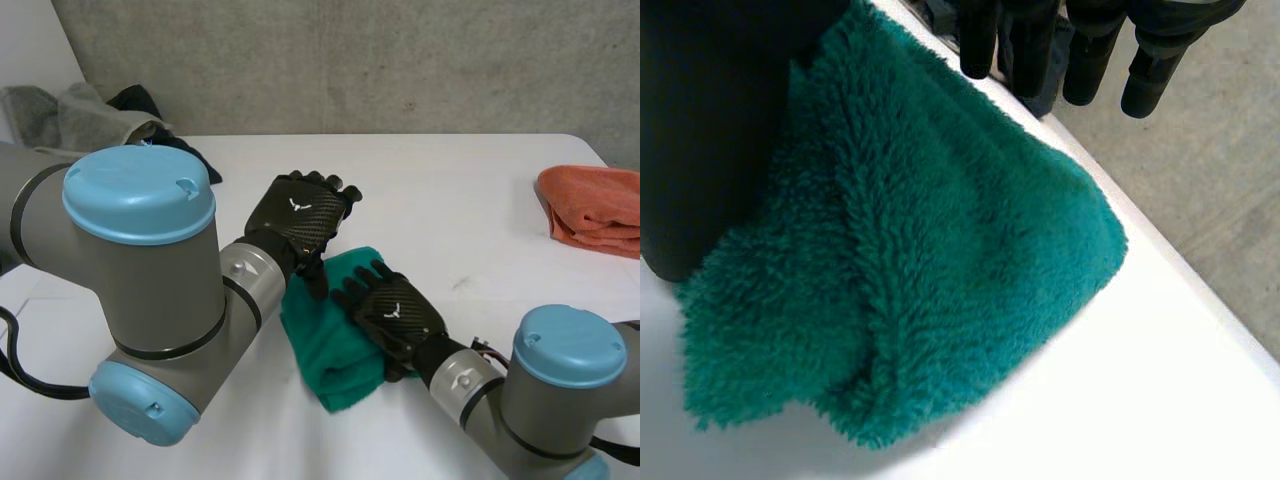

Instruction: Fold the laundry.

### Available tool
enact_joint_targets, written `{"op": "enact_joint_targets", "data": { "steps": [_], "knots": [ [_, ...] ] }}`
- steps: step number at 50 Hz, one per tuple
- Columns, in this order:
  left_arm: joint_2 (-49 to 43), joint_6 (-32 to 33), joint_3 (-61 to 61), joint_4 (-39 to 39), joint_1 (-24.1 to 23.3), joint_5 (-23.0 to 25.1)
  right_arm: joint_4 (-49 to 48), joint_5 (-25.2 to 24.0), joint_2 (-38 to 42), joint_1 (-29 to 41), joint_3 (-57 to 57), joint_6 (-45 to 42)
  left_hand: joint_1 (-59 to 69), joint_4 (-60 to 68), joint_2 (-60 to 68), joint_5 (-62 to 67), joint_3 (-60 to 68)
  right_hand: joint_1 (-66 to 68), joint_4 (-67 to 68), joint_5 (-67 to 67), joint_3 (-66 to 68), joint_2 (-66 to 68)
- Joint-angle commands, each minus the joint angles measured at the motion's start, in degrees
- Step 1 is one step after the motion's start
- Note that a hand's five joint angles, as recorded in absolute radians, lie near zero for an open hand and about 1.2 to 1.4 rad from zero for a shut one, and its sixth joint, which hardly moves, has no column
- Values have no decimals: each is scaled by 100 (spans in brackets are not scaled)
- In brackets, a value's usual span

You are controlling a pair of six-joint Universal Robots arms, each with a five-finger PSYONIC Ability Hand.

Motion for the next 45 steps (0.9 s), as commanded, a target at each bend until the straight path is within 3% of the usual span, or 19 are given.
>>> {"op": "enact_joint_targets", "data": {
  "steps": [1,5,11,13,25,36,40,45],
  "knots": [
    [24,0,-66,3,8,1,8,4,360,110,-424,-5,94,24,24,-93,-4,-9,36,18,58,19],
    [50,0,-119,12,35,1,8,-5,527,119,-679,30,94,24,24,-93,-4,1450,1496,1477,1518,1478],
    [68,0,-128,12,52,1,-88,-31,580,102,-1039,223,94,24,24,-93,-4,6004,6050,6031,6071,6032],
    [85,0,-119,12,79,1,-115,4,580,67,-1153,293,94,24,24,-93,-4,6634,6679,6661,6701,6662],
    [252,-9,-40,21,254,9,-71,-14,536,-30,-1725,865,77,7,7,-110,-21,6748,6794,6775,6815,6776],
    [252,0,364,144,70,27,-62,-110,325,-1497,-2937,917,27,-43,-43,-160,-71,6748,6794,6775,6815,6776],
    [252,0,523,153,17,71,-141,-496,422,-2173,-3604,1356,10,-60,-60,-177,-88,6748,6794,6775,6815,6776],
    [252,-44,619,197,-105,413,-185,-1199,1088,-3130,-4719,2208,26,-43,-43,-161,-72,6748,6794,6775,6815,6776]
  ]
}}
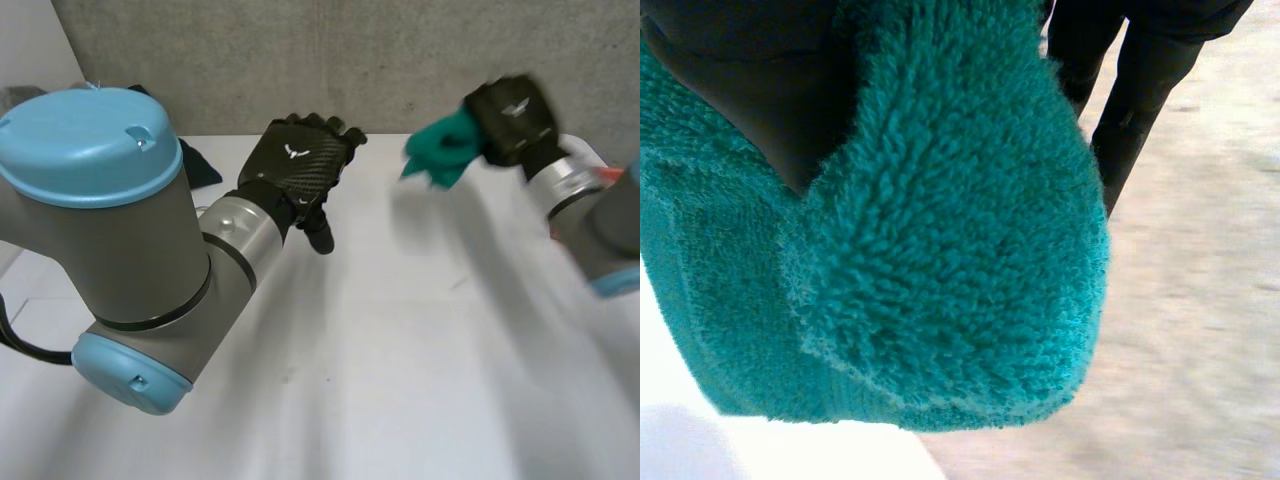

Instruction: Fold the laundry.

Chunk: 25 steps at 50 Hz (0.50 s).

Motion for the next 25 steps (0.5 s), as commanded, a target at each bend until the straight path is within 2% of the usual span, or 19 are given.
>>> {"op": "enact_joint_targets", "data": {
  "steps": [1,3,11,19,25],
  "knots": [
    [-1,-53,157,64,-151,369,-83,-810,774,-1249,-1453,1008,26,-43,-43,-161,-72,2060,1208,1725,1443,1419],
    [-1,-88,157,64,-151,413,-110,-950,1194,-1643,-1943,1131,10,-60,-60,-177,-88,2060,1208,1725,1443,1419],
    [-1,-255,104,82,-204,457,-136,-1091,2681,-2471,-3150,1202,-7,-77,-77,-194,-105,2060,1208,1725,1443,1419],
    [-1,-281,60,82,-213,536,-698,-1451,3464,-3042,-3142,1202,-24,-94,-94,-211,-122,2060,1208,1725,1443,1419],
    [-1,-290,34,82,-318,616,-743,-1654,3526,-3183,-2730,1202,-41,-110,-110,-228,-139,1748,896,1413,1131,1106]
  ]
}}
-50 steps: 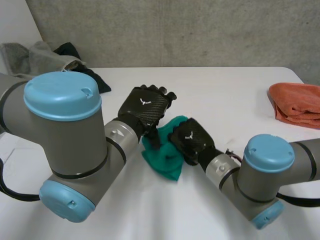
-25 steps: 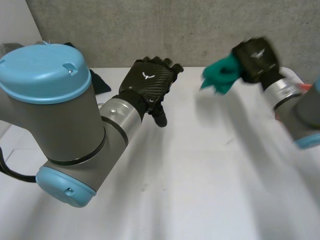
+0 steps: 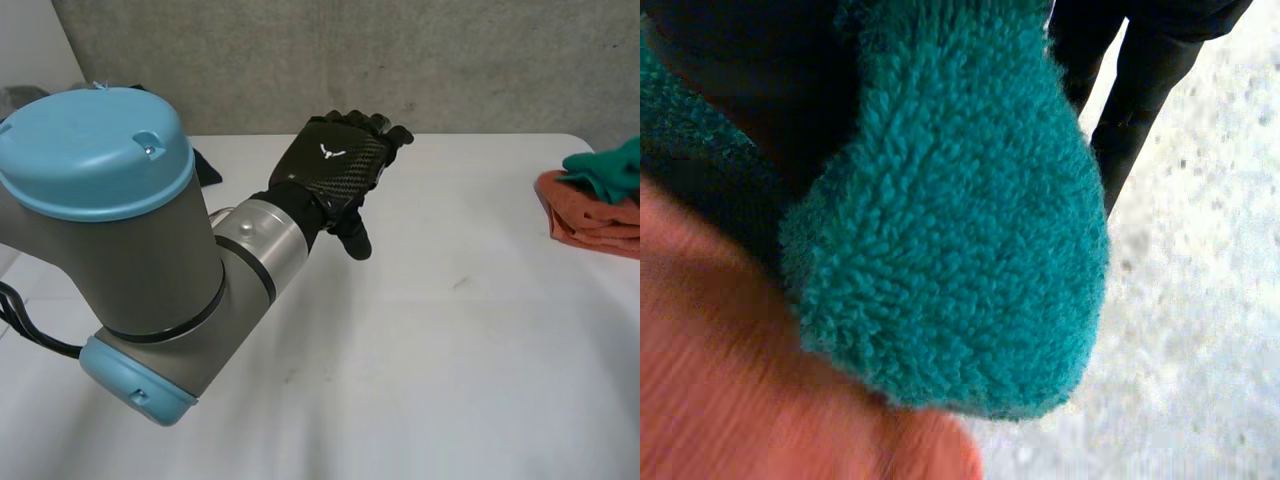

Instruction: Fold the laundry.

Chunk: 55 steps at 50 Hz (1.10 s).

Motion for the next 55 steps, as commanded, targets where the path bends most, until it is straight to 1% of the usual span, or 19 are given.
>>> {"op": "enact_joint_targets", "data": {
  "steps": [1,6,9,12,13,15,22,26,29,33,35,38,41,42,45,46,50,53,55],
  "knots": [
    [17,-4,-55,5,-129,115,-133,-254,75,-163,503,-14,-57,-127,-127,-244,-155,1697,830,1314,1079,1055],
    [184,-13,-169,102,-173,317,-133,-325,-92,-163,714,-6,-91,-161,-161,-278,-189,958,91,575,340,316],
    [316,-13,-319,277,-200,536,-45,-299,-285,-163,846,-6,-91,-161,-161,-278,-189,-32,-899,-415,-650,-674],
    [413,-13,-468,427,-200,800,192,-255,-496,-181,978,-6,-91,-161,-161,-278,-189,-2115,-2982,-2498,-2733,-2757],
    [431,-13,-494,453,-191,861,384,-220,-610,-224,1039,-58,-91,-161,-161,-278,-189,-3638,-4505,-4020,-4256,-4279],
    [457,-13,-574,506,-191,1011,665,-202,-760,-303,1101,-93,-91,-161,-161,-278,-189,-4940,-5807,-5323,-5558,-5581],
    [492,-13,-627,533,-200,1126,2291,43,-1612,-663,1374,-865,-91,-161,-161,-278,-189,-4940,-5807,-5323,-5558,-5581],
    [562,-13,-697,541,-200,1134,3144,737,-1938,-839,1357,-1893,-74,-144,-144,-261,-172,-4940,-5807,-5323,-5558,-5581],
    [624,-13,-749,550,-200,1135,3698,1841,-2201,-954,1225,-3077,-74,-144,-144,-261,-172,-4940,-5807,-5323,-5558,-5581],
    [668,-13,-767,550,-200,1135,3473,2958,-2649,-893,1154,-3827,-74,-144,-144,-261,-172,-4940,-5807,-5323,-5558,-5581],
    [686,-13,-759,550,-200,1135,3121,3129,-2790,-762,1198,-3759,-91,-161,-161,-278,-189,-4940,-5807,-5323,-5558,-5581],
    [721,-13,-741,568,-164,1126,2172,2946,-3211,-129,1750,-3136,-91,-161,-161,-278,-189,-4940,-5807,-5323,-5558,-5581],
    [800,-13,-732,647,-103,1091,1451,2507,-4045,241,2602,-2416,-74,-144,-144,-261,-172,-4940,-5807,-5323,-5558,-5581],
    [826,-4,-732,673,-68,1073,1075,2166,-4457,389,3135,-2031,-58,-127,-127,-245,-156,-4940,-5807,-5323,-5558,-5581],
    [888,5,-714,770,195,1047,546,1646,-5013,575,3999,-1536,-57,-127,-127,-244,-155,-4940,-5807,-5323,-5558,-5581],
    [923,5,-714,805,440,1012,196,1305,-5310,758,4567,-1274,-8,-77,-77,-195,-106,-4940,-5807,-5323,-5558,-5581],
    [967,14,-697,875,1151,906,-474,722,-5779,1382,5757,-964,10,-60,-60,-177,-88,-4940,-5807,-5323,-5558,-5581],
    [949,84,-679,989,1627,923,-555,581,-5841,1970,6372,-981,-7,-77,-77,-194,-105,-4940,-5807,-5323,-5558,-5581],
    [862,75,-592,1191,2145,932,-458,598,-5841,2165,6585,-1060,-24,-94,-94,-211,-122,-4940,-5807,-5323,-5558,-5581]
  ]
}}
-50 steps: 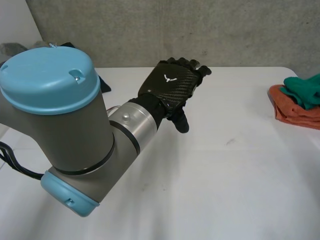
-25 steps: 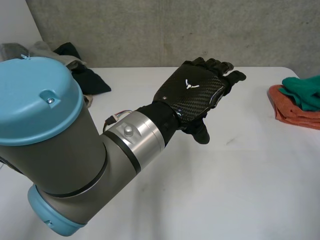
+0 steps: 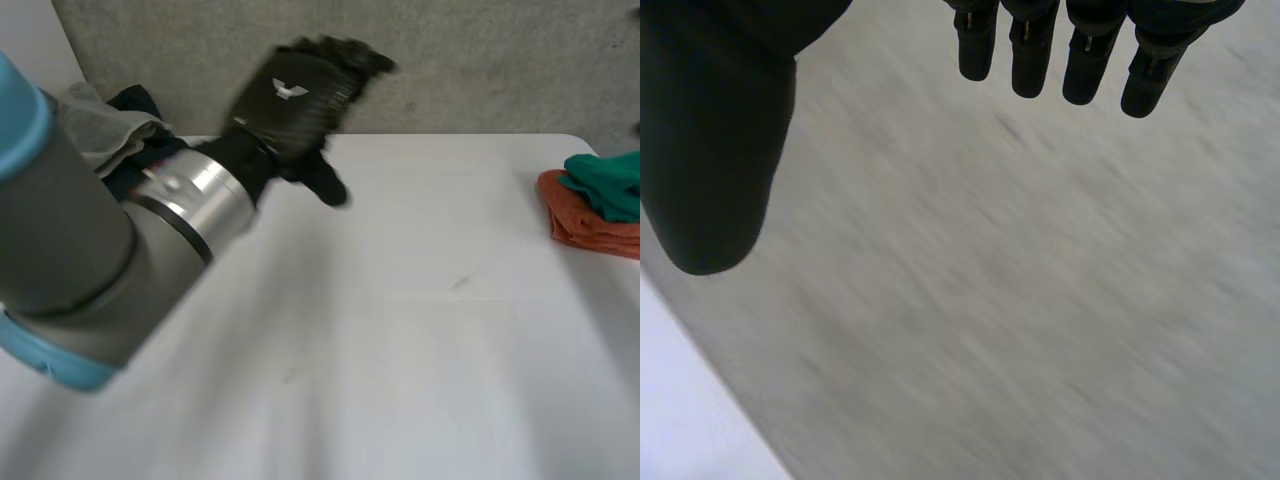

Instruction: Fold the laundry.

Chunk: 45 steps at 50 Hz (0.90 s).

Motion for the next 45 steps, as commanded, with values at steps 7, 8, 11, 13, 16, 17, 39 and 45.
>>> {"op": "enact_joint_targets", "data": {
  "steps": [7,8,11,13,16,17,39,45],
  "knots": [
    [-1825,558,1335,877,2981,-68,1289,-288,122,1291,1606,-998,76,2,7,-111,-22,-331,-219,-250,-190,-231],
    [-2047,682,1539,877,3115,-59,1421,-271,175,1318,1597,-1130,110,36,41,-77,12,-331,-219,-250,-190,-231],
    [-3002,1295,2398,868,3440,-24,1826,-227,342,1379,1580,-1605,127,53,58,-60,29,-331,-219,-250,-190,-231],
    [-3471,1570,2857,868,3546,-41,1941,-226,369,1371,1580,-1790,161,87,91,-26,63,-331,-219,-250,-190,-231],
    [-4280,1878,3693,833,3617,-59,1994,-218,387,1353,1580,-1966,279,205,209,92,181,-331,-219,-250,-190,-231],
    [-4438,1887,3851,816,3634,-59,1994,-218,387,1362,1589,-1975,279,205,209,92,181,-331,-219,-250,-190,-231],
    [-3786,1704,3541,622,3187,-270,1994,-218,378,1292,1562,-1984,6904,6830,6834,6717,6806,-331,-219,-250,-190,-231],
    [-2043,773,2308,886,2686,-270,1994,-96,334,1292,1501,-1958,6904,6830,6834,6717,6806,-331,-219,-250,-190,-231]
  ]
}}
